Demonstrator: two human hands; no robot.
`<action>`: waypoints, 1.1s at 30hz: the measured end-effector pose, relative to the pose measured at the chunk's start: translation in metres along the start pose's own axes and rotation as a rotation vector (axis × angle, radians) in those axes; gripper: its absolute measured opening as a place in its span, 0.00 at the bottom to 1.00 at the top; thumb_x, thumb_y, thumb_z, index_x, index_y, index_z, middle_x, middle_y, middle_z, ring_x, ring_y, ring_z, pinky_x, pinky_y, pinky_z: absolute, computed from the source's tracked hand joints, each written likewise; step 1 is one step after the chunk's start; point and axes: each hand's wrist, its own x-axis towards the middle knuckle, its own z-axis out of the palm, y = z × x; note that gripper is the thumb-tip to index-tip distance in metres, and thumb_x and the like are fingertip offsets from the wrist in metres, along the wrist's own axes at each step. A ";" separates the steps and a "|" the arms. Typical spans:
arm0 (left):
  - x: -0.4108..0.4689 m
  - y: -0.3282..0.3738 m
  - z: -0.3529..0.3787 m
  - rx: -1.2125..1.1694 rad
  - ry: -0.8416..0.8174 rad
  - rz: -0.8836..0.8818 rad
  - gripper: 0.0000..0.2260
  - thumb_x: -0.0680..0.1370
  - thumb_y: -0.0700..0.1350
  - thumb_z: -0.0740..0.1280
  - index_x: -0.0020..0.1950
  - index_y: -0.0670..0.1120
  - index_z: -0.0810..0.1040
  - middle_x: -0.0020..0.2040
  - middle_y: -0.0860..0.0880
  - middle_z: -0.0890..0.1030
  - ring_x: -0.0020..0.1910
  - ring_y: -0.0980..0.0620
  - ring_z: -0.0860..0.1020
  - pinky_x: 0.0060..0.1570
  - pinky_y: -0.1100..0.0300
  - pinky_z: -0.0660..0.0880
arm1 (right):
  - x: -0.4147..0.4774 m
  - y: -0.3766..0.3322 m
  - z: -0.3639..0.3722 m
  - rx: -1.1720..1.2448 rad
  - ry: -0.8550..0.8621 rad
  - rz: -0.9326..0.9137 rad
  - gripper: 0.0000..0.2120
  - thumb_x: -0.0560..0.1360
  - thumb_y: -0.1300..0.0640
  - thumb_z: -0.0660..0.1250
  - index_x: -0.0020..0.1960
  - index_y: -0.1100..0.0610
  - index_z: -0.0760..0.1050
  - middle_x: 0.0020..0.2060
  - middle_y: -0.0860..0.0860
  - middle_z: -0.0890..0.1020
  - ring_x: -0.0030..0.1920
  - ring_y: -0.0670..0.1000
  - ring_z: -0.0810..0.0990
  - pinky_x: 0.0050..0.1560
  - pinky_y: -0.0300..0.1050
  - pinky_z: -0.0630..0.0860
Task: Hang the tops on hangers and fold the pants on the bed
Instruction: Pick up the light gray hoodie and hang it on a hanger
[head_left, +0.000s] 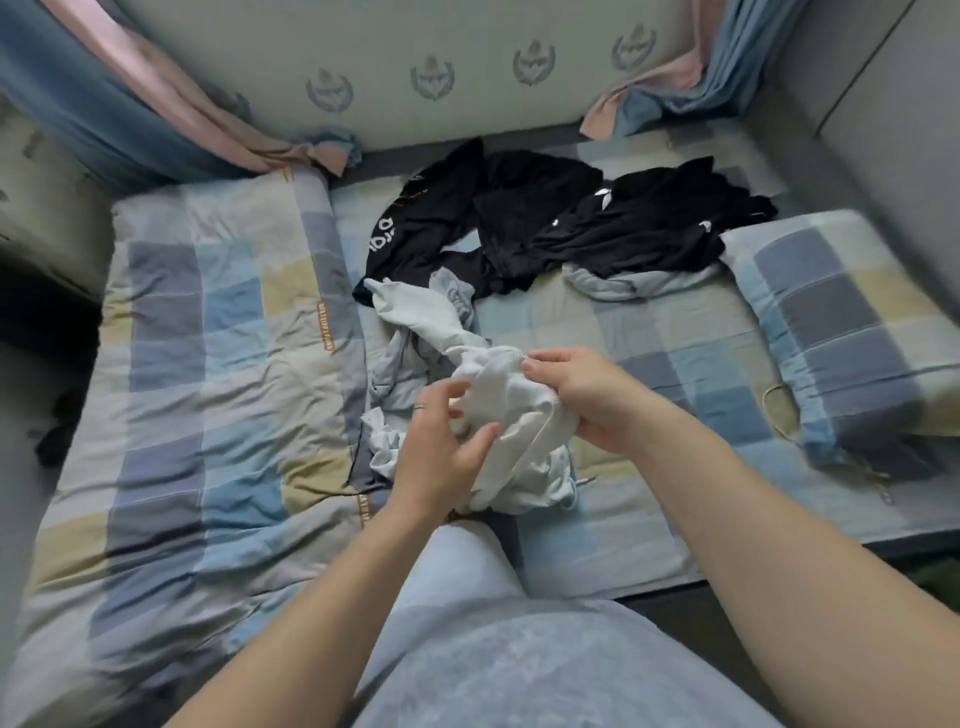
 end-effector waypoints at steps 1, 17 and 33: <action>-0.004 0.015 -0.005 0.006 0.009 0.020 0.23 0.74 0.52 0.76 0.66 0.52 0.73 0.61 0.53 0.75 0.55 0.55 0.77 0.52 0.59 0.76 | -0.018 -0.009 0.004 -0.032 -0.024 -0.008 0.10 0.83 0.60 0.62 0.58 0.63 0.80 0.52 0.65 0.83 0.46 0.59 0.81 0.48 0.54 0.77; 0.013 0.126 -0.170 -0.047 0.283 0.235 0.13 0.78 0.36 0.61 0.39 0.51 0.74 0.31 0.58 0.75 0.32 0.58 0.71 0.32 0.62 0.65 | -0.123 -0.158 0.053 -0.640 -0.006 -0.491 0.12 0.69 0.63 0.74 0.50 0.50 0.83 0.38 0.51 0.83 0.36 0.48 0.79 0.36 0.43 0.73; 0.047 0.263 -0.416 0.049 0.531 0.598 0.13 0.81 0.44 0.62 0.38 0.40 0.75 0.29 0.52 0.71 0.25 0.59 0.66 0.27 0.67 0.63 | -0.122 -0.316 0.183 -1.135 0.738 -1.083 0.03 0.75 0.59 0.60 0.48 0.53 0.71 0.32 0.49 0.74 0.36 0.58 0.76 0.34 0.45 0.68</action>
